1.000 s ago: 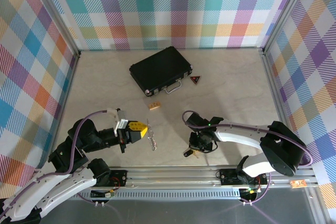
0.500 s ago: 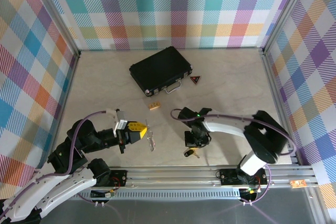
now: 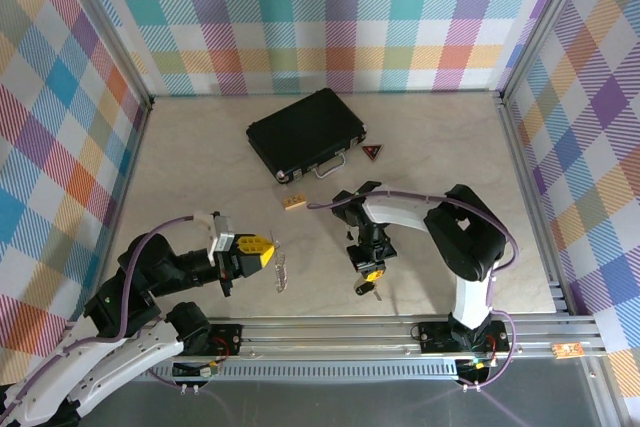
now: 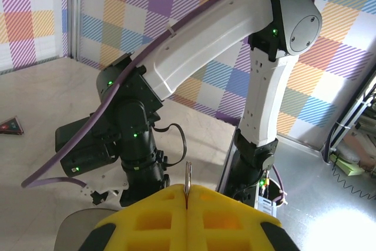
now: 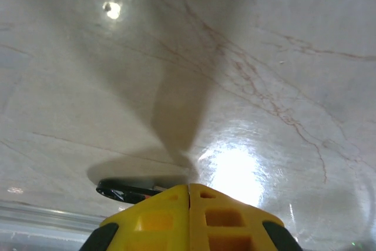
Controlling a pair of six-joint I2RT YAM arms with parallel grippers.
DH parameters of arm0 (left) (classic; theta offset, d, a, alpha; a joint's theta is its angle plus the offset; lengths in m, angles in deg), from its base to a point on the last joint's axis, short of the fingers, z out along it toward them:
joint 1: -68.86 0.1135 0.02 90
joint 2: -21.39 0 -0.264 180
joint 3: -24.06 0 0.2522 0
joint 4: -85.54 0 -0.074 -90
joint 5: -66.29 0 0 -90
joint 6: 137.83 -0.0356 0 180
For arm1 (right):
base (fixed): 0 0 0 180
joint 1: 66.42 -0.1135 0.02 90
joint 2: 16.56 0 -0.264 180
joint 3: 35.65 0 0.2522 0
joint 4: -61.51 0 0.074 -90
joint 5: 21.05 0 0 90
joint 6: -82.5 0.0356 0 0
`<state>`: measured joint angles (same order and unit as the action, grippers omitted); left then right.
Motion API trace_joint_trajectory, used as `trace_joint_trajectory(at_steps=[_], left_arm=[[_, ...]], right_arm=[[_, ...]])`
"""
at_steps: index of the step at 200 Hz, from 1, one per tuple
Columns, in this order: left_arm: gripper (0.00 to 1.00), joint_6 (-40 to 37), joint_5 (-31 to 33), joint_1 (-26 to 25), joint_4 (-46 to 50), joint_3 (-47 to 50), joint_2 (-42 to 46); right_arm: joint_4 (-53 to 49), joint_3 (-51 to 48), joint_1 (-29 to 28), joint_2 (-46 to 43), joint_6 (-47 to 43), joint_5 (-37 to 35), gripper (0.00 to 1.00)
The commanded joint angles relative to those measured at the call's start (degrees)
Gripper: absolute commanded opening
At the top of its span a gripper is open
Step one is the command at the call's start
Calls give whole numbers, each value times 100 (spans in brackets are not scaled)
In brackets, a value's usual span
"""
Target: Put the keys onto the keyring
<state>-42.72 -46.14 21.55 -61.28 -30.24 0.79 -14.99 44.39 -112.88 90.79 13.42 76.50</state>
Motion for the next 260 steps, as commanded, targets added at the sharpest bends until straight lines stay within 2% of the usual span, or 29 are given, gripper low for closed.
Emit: trace_joint_trajectory(at_steps=[1, 99, 116, 161, 180, 228, 260], left_arm=[[0, -49, -58, 45, -140, -116, 64], [0, -27, -50, 39, -131, -94, 109], [0, -23, -50, 40, -153, -95, 90], [0, 13, -90, 38, -235, -71, 30], [0, 26, -85, 43, -228, -75, 11], [0, 112, -153, 42, -301, -47, -27], [0, 144, -187, 46, -534, -34, -56]], right_arm=[[-495, 200, 5, 121, -392, -34, 0], [-213, 133, 14, 321, -502, 114, 0], [-173, 153, 14, 291, -480, 115, 5], [-152, 229, 13, -45, -274, 36, 27], [-122, 221, -2, -288, -75, 11, 33], [34, -101, -212, -1155, 718, -256, 38], [439, -773, -243, -1905, 1561, -208, 39]])
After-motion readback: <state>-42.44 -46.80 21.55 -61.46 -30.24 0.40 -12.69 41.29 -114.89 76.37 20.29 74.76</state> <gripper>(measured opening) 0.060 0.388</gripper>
